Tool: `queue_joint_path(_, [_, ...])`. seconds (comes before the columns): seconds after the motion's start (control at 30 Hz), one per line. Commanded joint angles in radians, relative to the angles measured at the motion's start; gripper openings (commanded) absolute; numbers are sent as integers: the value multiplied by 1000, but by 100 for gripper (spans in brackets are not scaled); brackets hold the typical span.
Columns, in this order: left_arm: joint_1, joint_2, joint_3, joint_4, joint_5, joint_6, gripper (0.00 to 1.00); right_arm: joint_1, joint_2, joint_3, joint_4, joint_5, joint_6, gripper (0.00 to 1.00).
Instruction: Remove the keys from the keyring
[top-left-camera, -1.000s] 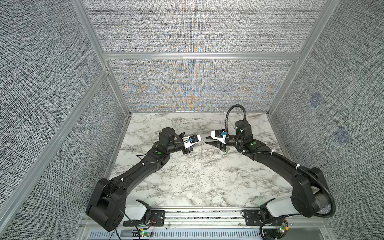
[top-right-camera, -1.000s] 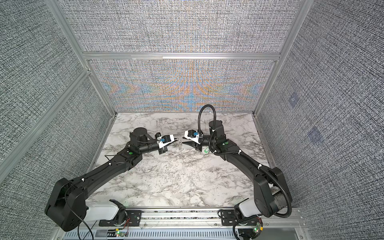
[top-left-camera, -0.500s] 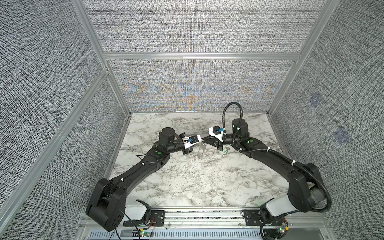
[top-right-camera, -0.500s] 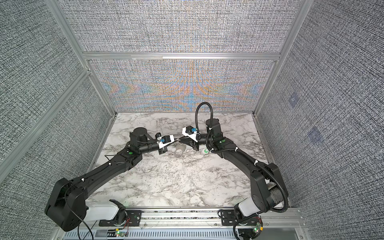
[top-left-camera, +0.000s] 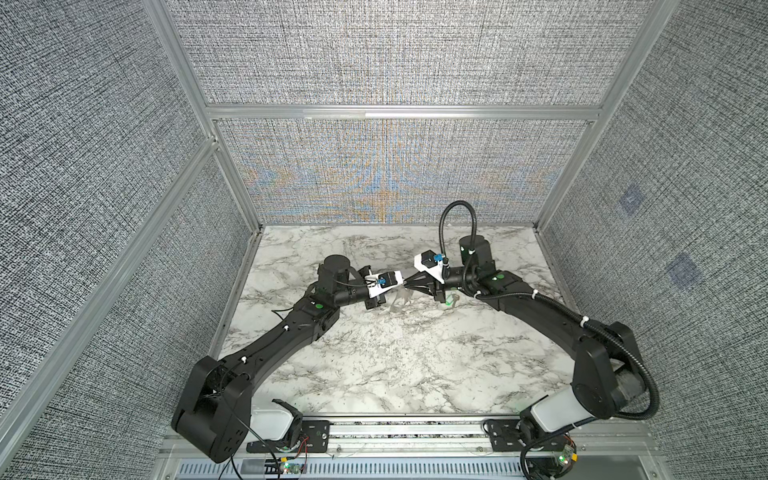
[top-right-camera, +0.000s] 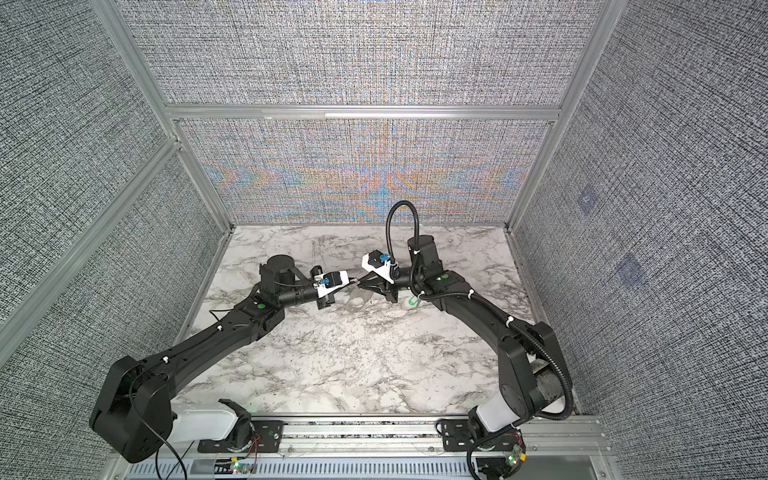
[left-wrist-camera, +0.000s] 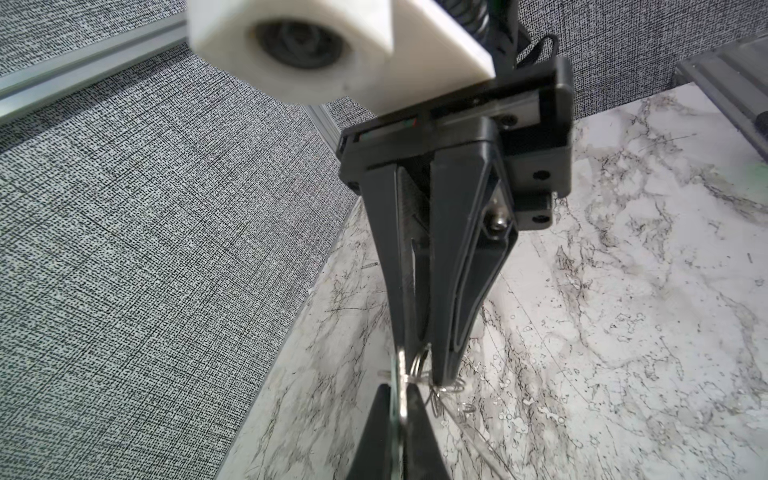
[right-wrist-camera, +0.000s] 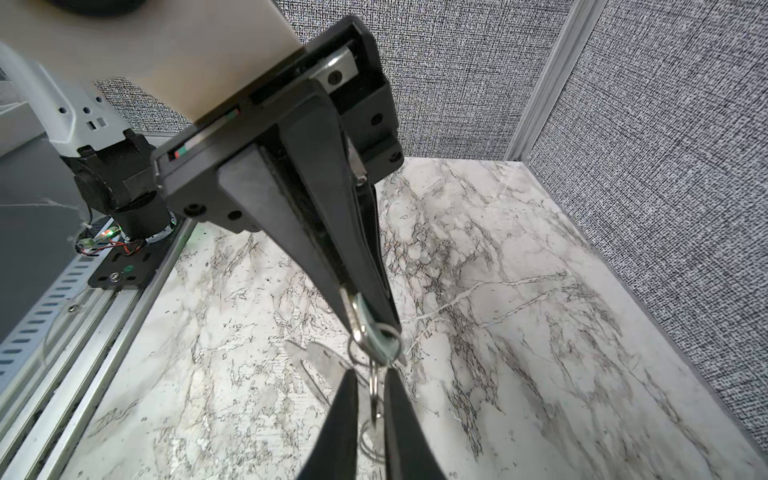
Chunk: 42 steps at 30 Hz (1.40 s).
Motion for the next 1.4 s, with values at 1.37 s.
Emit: queue_joint_path(1.37, [33, 21, -48, 28, -104, 147, 0, -53, 51, 77, -118, -319, -106, 0])
